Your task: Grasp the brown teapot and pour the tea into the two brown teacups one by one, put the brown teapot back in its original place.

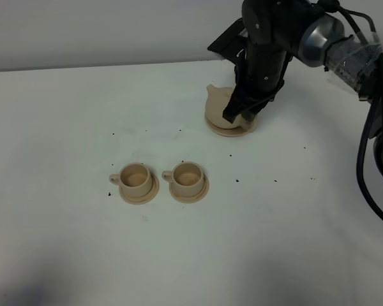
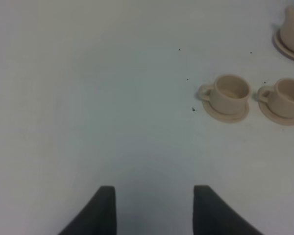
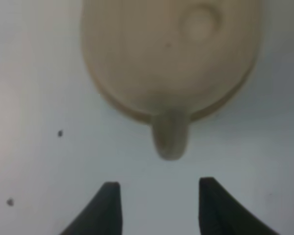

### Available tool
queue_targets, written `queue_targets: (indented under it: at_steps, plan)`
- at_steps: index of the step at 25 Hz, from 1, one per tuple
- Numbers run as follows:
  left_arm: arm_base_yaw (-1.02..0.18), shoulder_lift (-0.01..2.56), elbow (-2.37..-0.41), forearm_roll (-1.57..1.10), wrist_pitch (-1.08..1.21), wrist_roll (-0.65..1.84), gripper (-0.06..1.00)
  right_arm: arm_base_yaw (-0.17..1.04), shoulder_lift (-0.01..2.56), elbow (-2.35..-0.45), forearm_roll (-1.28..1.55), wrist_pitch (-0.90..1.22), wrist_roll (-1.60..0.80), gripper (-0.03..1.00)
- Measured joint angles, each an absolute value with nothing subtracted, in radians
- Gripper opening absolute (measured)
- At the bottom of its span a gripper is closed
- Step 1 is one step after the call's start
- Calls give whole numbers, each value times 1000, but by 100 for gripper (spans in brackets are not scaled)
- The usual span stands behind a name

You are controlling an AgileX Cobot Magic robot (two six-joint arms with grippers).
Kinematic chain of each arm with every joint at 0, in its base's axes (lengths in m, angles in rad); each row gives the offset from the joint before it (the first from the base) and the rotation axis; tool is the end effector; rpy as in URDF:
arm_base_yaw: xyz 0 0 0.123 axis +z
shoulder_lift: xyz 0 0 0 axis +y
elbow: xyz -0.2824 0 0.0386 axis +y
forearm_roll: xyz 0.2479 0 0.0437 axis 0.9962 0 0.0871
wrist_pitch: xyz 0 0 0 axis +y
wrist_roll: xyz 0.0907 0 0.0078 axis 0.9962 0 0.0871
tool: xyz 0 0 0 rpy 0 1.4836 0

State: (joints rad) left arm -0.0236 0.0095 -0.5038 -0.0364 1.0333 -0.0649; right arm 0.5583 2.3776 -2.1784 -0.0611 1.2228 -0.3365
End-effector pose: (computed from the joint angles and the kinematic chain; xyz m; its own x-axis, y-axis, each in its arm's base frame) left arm -0.0028 -0.0028 0.2805 -0.4390 -0.0731 -0.8955 0.0151 0.9959 -0.0887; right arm 0.4298 0.2623 0.1959 -0.5914 -0.7811 -0.2001 -0.7732 0.6198 -0.1343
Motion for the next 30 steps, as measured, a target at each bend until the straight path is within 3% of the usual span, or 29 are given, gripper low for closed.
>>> queue_targets:
  at_steps: [7, 30]
  plan:
    - [-24, 10, -504, -36, 1033, -65, 41, 502, 2466, -2272, 15, 1222, -342, 39]
    - [-24, 10, -504, -36, 1033, -65, 41, 502, 2505, -2277, 38, 1222, -391, 39]
